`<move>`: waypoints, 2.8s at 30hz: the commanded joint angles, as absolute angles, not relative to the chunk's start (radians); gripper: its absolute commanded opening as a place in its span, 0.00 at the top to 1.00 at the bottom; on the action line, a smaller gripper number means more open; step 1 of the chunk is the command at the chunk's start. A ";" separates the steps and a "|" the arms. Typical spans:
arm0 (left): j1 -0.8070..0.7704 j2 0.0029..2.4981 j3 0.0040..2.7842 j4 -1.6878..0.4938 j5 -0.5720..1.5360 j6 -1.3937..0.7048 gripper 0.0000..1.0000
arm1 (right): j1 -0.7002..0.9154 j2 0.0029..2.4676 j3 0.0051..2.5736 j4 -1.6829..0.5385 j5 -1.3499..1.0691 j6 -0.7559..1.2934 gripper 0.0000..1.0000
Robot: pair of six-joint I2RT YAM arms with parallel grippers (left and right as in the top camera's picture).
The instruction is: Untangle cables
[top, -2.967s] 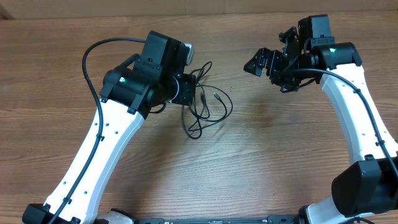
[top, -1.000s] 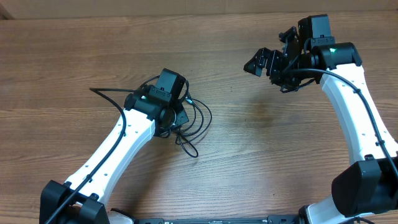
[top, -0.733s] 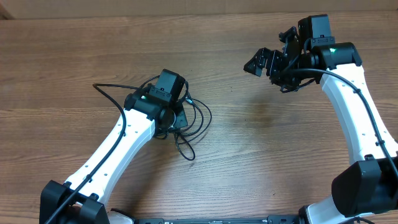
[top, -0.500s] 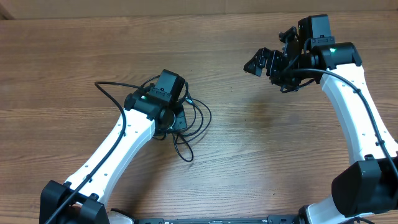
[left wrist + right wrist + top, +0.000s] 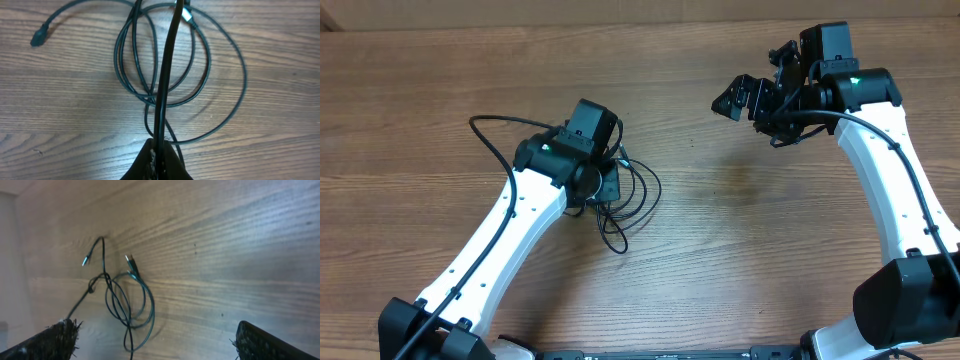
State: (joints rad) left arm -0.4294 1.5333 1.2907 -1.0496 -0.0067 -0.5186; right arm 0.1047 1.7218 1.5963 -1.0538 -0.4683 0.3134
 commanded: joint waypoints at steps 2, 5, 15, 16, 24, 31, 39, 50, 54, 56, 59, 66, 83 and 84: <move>-0.426 1.522 1.356 -1.081 0.008 -0.493 0.96 | 0.104 1.711 1.604 -1.133 -0.584 0.300 0.00; -0.426 1.522 1.378 -1.110 0.008 -0.493 0.96 | 0.108 1.711 1.604 -1.180 -0.620 0.258 0.00; -0.426 1.502 1.438 -1.155 0.008 -0.493 0.96 | 0.135 1.665 1.604 -1.356 -0.624 0.288 0.08; -0.426 1.496 1.438 -1.156 0.008 -0.493 0.96 | 0.137 1.652 1.604 -1.365 -0.623 0.288 0.08; -0.426 1.433 1.438 -1.155 0.008 -0.493 0.96 | 0.175 1.459 1.604 -1.465 -0.558 0.289 0.07; -0.426 1.415 1.438 -1.155 0.007 -0.493 0.96 | 0.259 1.262 1.603 -1.555 -0.292 0.429 0.05; -0.426 1.389 1.438 -1.126 -0.033 -0.448 0.96 | 0.327 1.096 1.502 -1.489 -0.128 0.698 0.00; -0.426 1.234 1.438 -1.029 0.109 -0.245 0.96 | 0.382 1.135 1.071 -0.921 -0.582 0.765 0.00; -0.426 1.185 1.438 -1.005 0.119 -0.246 0.96 | 0.422 1.200 0.975 -0.680 -0.623 0.851 0.03; -0.426 1.169 1.438 -0.983 0.154 -0.246 0.96 | 0.451 1.250 0.958 -0.598 -0.623 0.874 0.09; -0.426 1.156 1.438 -0.950 0.202 -0.246 0.96 | 0.492 1.328 0.958 -0.535 -0.612 0.895 0.19; -0.426 1.152 1.438 -0.921 0.199 -0.243 0.96 | 0.561 1.501 0.958 -0.502 -0.559 0.894 0.60; -0.425 0.990 1.444 -0.781 0.007 -0.221 0.96 | 0.542 1.555 0.958 -0.503 -0.457 0.892 0.26; -0.425 0.990 1.444 -0.781 0.008 -0.222 0.96 | 0.542 1.555 0.958 -0.499 -0.477 0.896 0.26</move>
State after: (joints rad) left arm -0.4294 0.9920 1.4223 -0.7853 0.0586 -0.2356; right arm 0.5438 1.5570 0.9600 -0.5095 -0.4427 0.8917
